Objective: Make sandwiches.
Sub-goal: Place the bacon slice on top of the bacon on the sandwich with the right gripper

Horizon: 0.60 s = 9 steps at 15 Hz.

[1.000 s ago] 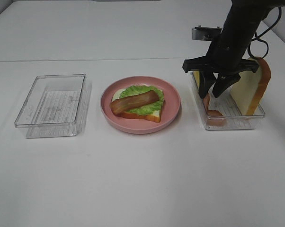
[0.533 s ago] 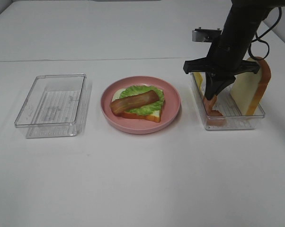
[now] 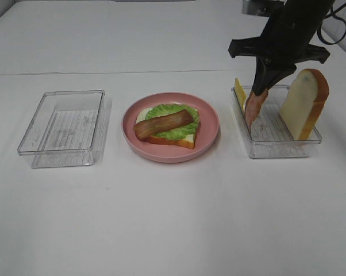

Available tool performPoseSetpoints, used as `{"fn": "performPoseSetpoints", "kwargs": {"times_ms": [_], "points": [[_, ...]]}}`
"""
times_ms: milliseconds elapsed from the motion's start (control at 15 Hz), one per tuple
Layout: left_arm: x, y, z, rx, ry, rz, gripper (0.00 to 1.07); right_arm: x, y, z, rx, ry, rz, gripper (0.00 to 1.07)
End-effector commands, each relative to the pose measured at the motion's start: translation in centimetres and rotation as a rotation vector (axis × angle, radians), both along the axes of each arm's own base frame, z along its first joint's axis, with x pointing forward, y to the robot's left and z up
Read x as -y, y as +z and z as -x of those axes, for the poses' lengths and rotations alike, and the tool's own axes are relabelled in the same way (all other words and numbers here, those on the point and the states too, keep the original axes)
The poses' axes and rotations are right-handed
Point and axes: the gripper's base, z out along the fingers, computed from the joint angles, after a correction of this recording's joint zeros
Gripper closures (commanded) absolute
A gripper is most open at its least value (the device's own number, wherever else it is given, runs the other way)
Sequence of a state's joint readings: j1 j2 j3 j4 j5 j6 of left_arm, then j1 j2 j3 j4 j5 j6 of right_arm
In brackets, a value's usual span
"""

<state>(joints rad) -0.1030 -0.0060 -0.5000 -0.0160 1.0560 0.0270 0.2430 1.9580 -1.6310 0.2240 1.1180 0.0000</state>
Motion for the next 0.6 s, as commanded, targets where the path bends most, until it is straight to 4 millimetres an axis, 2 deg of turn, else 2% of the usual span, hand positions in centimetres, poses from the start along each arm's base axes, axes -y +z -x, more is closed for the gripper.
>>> {"fn": "performPoseSetpoints", "kwargs": {"times_ms": [67, 200, 333, 600], "points": [[0.0, 0.0, 0.2, 0.029, -0.002, 0.005, 0.21, -1.1, 3.1, 1.2, 0.046, 0.049, -0.151, 1.07], [0.0, 0.0, 0.2, 0.029, -0.002, 0.005, 0.21, -2.4, 4.5, 1.6, 0.064, 0.076, -0.325, 1.07], [0.0, 0.0, 0.2, 0.029, -0.002, 0.005, 0.21, -3.9, 5.2, 1.2, 0.103, 0.093, -0.515, 1.07], [0.0, 0.0, 0.2, 0.029, -0.002, 0.005, 0.21, -5.3, 4.8, -0.5, 0.16, 0.036, -0.711, 1.07]]}}
